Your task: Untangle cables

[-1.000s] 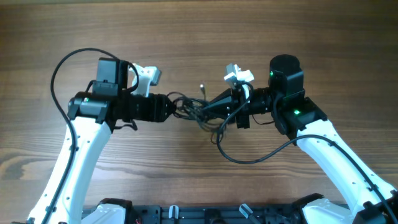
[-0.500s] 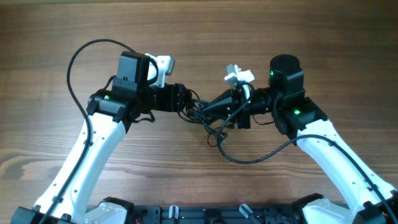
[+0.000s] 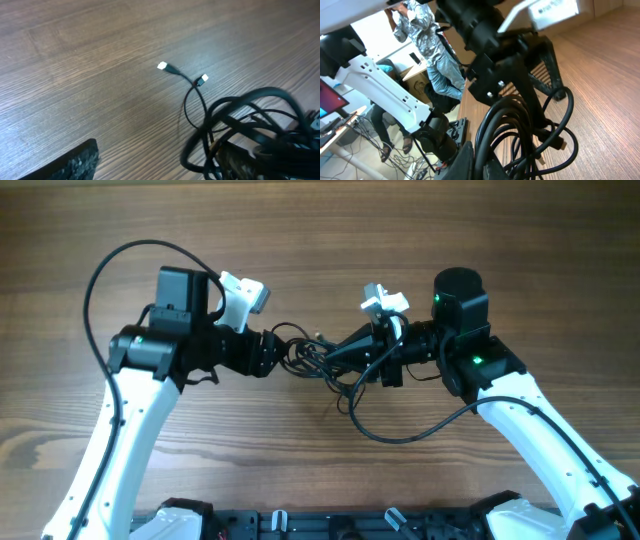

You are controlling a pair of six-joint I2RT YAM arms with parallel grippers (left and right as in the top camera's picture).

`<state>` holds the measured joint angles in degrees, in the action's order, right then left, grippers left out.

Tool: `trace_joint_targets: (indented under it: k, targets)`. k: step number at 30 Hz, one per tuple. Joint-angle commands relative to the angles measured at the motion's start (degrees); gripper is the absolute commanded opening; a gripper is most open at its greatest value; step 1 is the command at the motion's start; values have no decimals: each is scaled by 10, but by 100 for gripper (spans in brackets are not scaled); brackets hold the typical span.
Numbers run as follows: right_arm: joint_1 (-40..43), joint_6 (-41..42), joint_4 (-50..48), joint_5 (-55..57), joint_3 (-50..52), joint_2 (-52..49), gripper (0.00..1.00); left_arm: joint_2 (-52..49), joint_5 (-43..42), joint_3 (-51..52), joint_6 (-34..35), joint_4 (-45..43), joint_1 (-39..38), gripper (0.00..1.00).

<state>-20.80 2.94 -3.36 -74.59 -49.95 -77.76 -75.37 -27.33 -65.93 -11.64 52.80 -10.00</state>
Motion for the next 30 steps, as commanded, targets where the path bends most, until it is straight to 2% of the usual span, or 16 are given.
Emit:
trace_joint_targets:
  k: [1,5,6,7,8,9,10,12,13,15,19,21,24,26,29,30]
  targets:
    - [2,2,-2,-18,-3,1,4,-38,-14,-7,-21,0,0,73]
    - [2,2,-1,-18,-3,1,4,-96,-16,-7,-21,-20,-26,67]
    - [2,2,-1,-18,-3,1,4,-108,-16,-7,-15,-32,-38,62]
    - [2,2,0,-18,-3,1,4,-124,-15,-7,14,-62,-52,50]
    - [2,3,1,-19,-3,1,4,-131,-15,-7,35,-81,-56,44]
    - [2,3,1,-21,-3,1,4,-141,4,-7,80,-108,-57,44]
    - [2,2,1,-21,-3,1,4,-154,77,-7,170,-139,-53,44]
    - [2,3,1,-20,-3,1,4,-172,223,-7,325,-151,-23,35]
    - [2,3,1,-20,-3,1,4,-174,230,-7,348,-151,-3,35]
    - [2,2,1,-20,-3,1,4,-176,229,-7,400,-151,56,44]
    - [2,2,0,-17,-3,1,4,-176,178,-7,409,-143,149,46]
    - [2,2,0,-13,-3,1,4,-176,178,-7,416,-132,172,56]
    - [2,2,0,2,-3,1,4,-176,177,-7,469,-119,208,59]
    - [2,2,0,5,-3,1,4,-176,139,-7,460,-116,214,59]
    - [2,2,0,28,-3,1,4,-176,22,-7,348,-121,207,71]
    - [2,2,0,27,-3,1,4,-176,-110,-7,192,-122,199,84]
